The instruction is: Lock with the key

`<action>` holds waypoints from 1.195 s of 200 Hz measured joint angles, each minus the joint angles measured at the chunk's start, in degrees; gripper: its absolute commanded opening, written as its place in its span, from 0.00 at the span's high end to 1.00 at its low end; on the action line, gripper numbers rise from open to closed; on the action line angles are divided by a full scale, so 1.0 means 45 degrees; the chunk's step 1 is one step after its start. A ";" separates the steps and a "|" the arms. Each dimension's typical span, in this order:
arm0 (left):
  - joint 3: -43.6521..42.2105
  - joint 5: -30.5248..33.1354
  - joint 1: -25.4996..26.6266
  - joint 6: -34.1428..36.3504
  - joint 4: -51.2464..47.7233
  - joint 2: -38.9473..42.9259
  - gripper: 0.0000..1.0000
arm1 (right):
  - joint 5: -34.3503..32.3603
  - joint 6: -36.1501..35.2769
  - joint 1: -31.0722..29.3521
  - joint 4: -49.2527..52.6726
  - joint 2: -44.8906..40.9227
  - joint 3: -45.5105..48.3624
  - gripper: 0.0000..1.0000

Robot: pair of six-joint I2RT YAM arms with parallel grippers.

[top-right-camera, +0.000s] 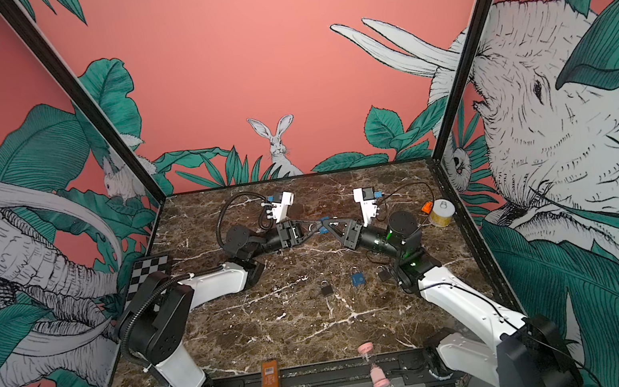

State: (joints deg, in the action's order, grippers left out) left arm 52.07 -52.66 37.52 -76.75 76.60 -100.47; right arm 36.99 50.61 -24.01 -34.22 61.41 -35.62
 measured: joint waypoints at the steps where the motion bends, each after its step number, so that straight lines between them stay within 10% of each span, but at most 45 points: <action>1: 0.0010 -0.0005 0.0005 0.0005 0.0000 -0.0010 0.67 | 0.0000 -0.0010 -0.0005 0.0005 -0.0005 0.0000 1.00; 102: 0.0063 0.0165 0.0146 0.0015 0.0029 -0.0136 0.62 | -0.0466 -0.0345 -0.0049 0.0743 -0.0423 0.0000 1.00; 230: 0.0058 0.0199 0.0078 0.0112 0.0185 -0.0146 1.00 | -0.0432 0.0287 -0.0024 0.0131 -0.0287 0.0058 1.00; 239: 0.0058 0.0165 0.0068 0.0146 0.0185 -0.0146 1.00 | -0.0393 0.0287 -0.0019 0.0146 -0.0287 0.0058 0.89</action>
State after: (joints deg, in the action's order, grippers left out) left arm 52.34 -51.92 37.82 -76.09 77.43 -101.12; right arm 35.22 51.90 -24.10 -33.56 60.12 -35.35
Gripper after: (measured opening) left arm 0.179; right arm 0.138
